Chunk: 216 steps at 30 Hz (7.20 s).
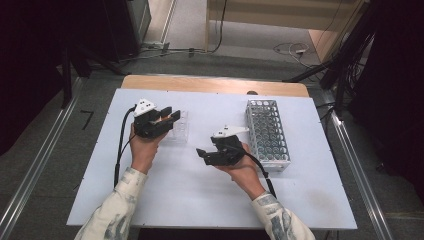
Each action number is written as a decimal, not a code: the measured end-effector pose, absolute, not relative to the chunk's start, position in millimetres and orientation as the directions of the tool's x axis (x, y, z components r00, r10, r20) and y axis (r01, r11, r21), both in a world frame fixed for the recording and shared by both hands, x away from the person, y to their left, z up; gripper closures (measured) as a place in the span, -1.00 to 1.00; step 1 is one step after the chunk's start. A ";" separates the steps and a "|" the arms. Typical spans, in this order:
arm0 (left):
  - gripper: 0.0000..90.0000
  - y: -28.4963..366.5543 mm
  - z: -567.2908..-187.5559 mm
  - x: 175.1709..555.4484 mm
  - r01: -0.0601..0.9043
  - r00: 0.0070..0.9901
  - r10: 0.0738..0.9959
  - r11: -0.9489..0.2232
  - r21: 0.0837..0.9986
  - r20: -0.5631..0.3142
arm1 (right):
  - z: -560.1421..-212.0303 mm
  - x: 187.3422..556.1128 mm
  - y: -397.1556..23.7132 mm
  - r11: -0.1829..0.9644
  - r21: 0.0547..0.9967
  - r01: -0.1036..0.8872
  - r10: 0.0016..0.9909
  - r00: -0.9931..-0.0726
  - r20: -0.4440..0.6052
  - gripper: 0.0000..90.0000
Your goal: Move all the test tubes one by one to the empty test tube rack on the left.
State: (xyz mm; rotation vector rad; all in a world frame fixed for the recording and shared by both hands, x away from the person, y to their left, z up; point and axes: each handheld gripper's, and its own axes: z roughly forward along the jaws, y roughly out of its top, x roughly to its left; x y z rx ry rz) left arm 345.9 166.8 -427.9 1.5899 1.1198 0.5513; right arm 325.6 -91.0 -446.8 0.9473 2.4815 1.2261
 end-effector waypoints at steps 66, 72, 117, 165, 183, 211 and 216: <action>-0.75 178.3 -430.7 272.7 0.379 0.373 0.917 -0.009 0.925 -0.144 | -417.7 306.6 -201.7 0.250 0.859 0.446 0.764 -0.637 0.108 -0.65; -0.75 178.6 -432.0 270.1 0.388 0.382 0.913 -0.016 0.921 -0.145 | -417.7 303.5 -210.0 0.240 0.865 0.440 0.771 -0.628 0.105 -0.65; -0.75 196.3 -436.8 254.5 0.381 0.340 0.929 0.005 0.925 -0.145 | -421.3 291.7 -259.2 0.206 0.863 0.461 0.817 -0.566 0.107 -0.65; -0.76 222.3 -445.9 236.4 0.385 0.270 0.958 -0.019 0.923 -0.093 | -424.7 279.3 -302.5 0.173 0.864 0.472 0.866 -0.492 0.096 -0.68; -0.76 234.9 -449.2 227.0 0.381 0.240 0.965 0.003 0.925 -0.103 | -427.7 272.0 -320.7 0.155 0.861 0.485 0.886 -0.454 0.097 -0.68; -0.76 251.8 -460.9 213.9 0.402 0.197 0.974 0.022 0.915 -0.110 | -444.4 259.6 -356.7 0.114 0.844 0.524 0.925 -0.366 0.102 -0.68; -0.76 259.3 -466.6 211.1 0.420 0.178 0.975 0.048 0.906 -0.134 | -448.2 257.1 -364.1 0.108 0.840 0.532 0.934 -0.343 0.096 -0.68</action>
